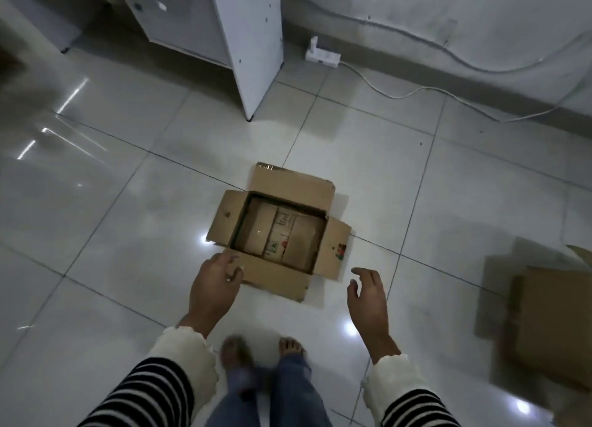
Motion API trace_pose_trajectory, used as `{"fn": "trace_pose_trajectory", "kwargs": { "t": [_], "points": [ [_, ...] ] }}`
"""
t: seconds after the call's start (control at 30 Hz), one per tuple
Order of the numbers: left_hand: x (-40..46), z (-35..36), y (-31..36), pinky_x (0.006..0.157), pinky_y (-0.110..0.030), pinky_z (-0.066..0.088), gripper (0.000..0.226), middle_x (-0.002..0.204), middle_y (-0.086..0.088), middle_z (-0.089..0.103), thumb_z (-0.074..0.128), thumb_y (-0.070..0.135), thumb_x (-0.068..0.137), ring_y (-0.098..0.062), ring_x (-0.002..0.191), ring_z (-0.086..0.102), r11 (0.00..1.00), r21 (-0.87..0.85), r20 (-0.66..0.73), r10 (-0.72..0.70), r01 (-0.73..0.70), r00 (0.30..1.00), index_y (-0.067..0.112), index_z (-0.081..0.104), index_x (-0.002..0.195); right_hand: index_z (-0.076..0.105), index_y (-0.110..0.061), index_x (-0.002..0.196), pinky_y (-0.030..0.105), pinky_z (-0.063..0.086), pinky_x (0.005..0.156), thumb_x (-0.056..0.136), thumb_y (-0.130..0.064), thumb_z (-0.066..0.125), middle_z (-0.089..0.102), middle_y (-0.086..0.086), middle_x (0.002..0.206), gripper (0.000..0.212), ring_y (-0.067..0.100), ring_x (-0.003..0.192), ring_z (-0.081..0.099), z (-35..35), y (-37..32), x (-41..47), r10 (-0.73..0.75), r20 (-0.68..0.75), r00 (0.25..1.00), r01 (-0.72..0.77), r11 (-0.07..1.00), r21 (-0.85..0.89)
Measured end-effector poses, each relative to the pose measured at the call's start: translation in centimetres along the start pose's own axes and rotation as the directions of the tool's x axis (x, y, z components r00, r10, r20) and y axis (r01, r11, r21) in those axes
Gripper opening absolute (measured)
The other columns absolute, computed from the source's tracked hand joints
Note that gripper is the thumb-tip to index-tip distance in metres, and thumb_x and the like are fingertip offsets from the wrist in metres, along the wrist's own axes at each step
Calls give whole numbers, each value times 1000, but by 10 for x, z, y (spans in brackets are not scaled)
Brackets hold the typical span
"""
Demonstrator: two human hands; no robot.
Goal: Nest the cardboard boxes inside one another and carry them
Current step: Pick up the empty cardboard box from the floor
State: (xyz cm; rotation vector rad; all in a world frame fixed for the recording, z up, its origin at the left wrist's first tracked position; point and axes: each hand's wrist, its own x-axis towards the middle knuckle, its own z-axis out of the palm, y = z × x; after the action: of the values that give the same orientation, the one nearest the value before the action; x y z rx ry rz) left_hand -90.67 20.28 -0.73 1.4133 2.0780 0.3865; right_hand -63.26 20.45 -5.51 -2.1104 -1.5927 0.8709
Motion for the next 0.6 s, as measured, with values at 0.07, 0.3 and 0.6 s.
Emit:
{"fn": "trace_pose_trajectory", "kwargs": {
  "t": [0.07, 0.3, 0.6],
  "points": [
    [36, 11, -23, 86, -38, 48, 29, 112, -11, 64, 56, 14, 86, -27, 101, 57, 1000, 20, 43, 6, -7, 999, 13, 59, 114, 56, -7, 115, 25, 40, 85, 90, -9, 50, 57, 11, 117, 25, 25, 106, 56, 26, 6, 15, 37, 12, 999, -37, 999, -32],
    [169, 112, -132, 80, -39, 46, 31, 118, -17, 60, 50, 16, 90, -34, 102, 56, 999, 49, 125, 15, -22, 992, 12, 55, 120, 50, -6, 120, 34, 43, 90, 94, -17, 45, 50, 15, 126, 29, 30, 112, 50, 176, 64, 92, 220, 77, 972, -214, 974, -79],
    [280, 204, -261, 100, -55, 38, 43, 143, -18, 38, 38, 25, 96, -43, 124, 40, 981, 169, 132, 70, -92, 989, 18, 37, 138, 28, -12, 139, 56, 33, 101, 95, -35, 40, 33, 25, 140, 51, 44, 123, 36, 304, 153, 175, 409, -110, 906, -400, 912, 92]
  ]
}}
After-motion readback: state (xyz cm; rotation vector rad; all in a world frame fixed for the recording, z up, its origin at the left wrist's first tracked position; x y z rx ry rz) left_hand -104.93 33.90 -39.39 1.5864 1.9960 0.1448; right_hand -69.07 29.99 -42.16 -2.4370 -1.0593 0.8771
